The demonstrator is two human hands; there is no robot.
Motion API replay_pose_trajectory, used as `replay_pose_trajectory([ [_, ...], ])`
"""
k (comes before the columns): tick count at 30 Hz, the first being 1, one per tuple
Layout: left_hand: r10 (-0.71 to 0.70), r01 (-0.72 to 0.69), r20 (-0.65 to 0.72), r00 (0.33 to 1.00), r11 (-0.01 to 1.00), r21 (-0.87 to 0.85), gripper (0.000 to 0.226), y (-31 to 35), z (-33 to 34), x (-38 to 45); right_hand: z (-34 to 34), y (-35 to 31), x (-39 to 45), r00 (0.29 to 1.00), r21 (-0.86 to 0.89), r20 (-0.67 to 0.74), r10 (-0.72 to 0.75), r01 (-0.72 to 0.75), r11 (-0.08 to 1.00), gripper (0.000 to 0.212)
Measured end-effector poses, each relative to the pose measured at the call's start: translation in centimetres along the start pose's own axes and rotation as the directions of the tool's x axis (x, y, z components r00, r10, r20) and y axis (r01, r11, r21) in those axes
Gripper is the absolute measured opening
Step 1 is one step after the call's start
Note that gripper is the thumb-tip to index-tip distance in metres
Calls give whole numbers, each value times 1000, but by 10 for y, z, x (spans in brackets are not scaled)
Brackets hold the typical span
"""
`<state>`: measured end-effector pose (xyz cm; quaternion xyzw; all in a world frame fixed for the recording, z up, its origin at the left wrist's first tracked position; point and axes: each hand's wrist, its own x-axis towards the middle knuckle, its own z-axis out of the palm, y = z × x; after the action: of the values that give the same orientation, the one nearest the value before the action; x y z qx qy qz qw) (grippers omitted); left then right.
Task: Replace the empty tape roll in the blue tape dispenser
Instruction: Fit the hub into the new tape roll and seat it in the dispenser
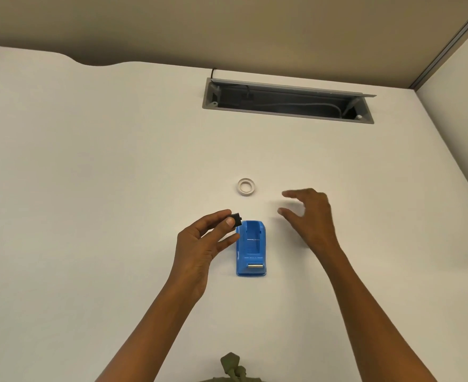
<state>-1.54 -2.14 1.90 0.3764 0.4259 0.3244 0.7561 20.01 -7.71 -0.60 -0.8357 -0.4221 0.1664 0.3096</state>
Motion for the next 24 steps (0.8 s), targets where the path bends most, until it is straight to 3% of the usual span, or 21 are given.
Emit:
replay_pose_trajectory([
  [4, -10, 9, 19, 1000, 1000, 15, 30, -1, 3, -3, -12, 26, -34, 997, -228, 11, 79, -74, 971, 42],
  [7, -16, 15, 19, 1000, 999, 40, 29, 0, 6, -7, -11, 34, -52, 993, -214, 51, 107, -94, 972, 46],
  [12, 3, -7, 56, 998, 997, 71, 32, 3, 7, -13, -19, 23, -60, 983, 133, 86, 160, -170, 976, 43],
  [17, 28, -38, 145, 989, 997, 70, 32, 9, 13, -19, -36, -10, -70, 975, 583, 177, 133, -213, 784, 43],
  [24, 35, -71, 225, 974, 985, 156, 37, 15, 26, -31, -48, -44, -79, 965, 701, 253, -73, -131, 701, 50],
])
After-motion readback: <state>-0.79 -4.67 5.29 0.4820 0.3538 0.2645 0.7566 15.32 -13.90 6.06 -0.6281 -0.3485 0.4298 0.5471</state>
